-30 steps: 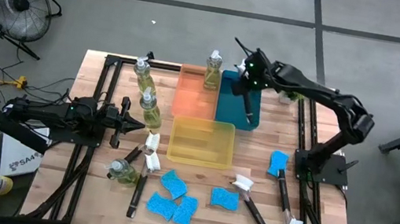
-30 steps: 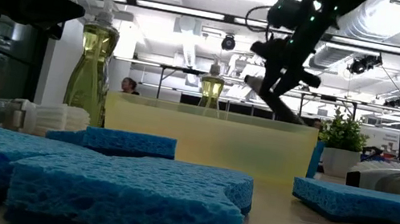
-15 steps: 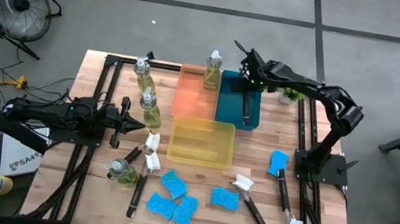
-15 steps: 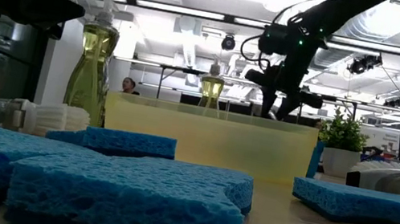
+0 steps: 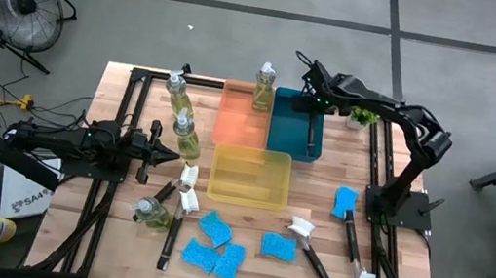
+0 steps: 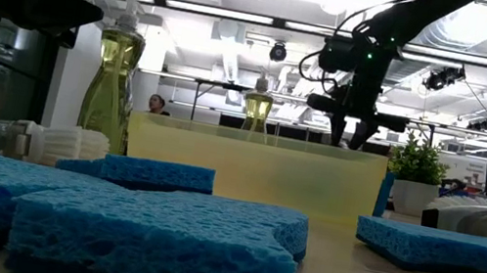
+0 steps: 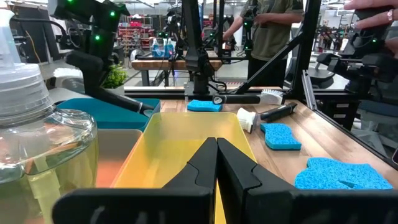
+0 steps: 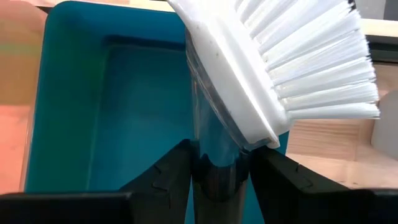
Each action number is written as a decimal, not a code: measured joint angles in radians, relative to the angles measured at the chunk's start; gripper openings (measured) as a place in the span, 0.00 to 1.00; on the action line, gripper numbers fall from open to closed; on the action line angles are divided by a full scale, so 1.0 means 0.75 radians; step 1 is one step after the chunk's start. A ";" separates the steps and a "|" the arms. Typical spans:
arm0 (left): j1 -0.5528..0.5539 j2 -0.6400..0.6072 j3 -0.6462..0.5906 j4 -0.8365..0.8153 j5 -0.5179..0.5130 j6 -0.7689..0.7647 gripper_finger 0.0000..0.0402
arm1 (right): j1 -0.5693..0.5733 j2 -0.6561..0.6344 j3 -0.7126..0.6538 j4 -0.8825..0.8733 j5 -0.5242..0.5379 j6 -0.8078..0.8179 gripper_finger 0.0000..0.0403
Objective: Pick & Place Kitchen Sink Supplies
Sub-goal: Put the dish brush into the blue bin
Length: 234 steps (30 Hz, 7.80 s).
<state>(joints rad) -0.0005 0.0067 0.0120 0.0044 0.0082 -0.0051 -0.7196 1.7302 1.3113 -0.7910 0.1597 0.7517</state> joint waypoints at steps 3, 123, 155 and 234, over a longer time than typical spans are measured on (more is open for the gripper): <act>0.000 0.000 0.000 0.000 -0.001 0.000 0.00 | -0.001 0.000 0.000 -0.009 0.012 0.000 0.34; 0.000 0.000 0.000 0.000 -0.001 0.000 0.00 | 1.521 -0.677 -1.068 -0.050 -0.601 1.480 0.51; 0.000 0.000 0.000 0.001 0.000 0.000 0.00 | 1.507 -0.769 -0.821 -0.307 -0.548 1.350 0.28; 0.000 0.000 0.000 0.000 0.000 0.000 0.00 | -0.093 0.182 0.542 -0.459 -0.550 -0.278 0.28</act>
<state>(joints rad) -0.0005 0.0067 0.0120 0.0044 0.0078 -0.0051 -0.7896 1.8664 1.7180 -1.1353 -0.2528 0.5434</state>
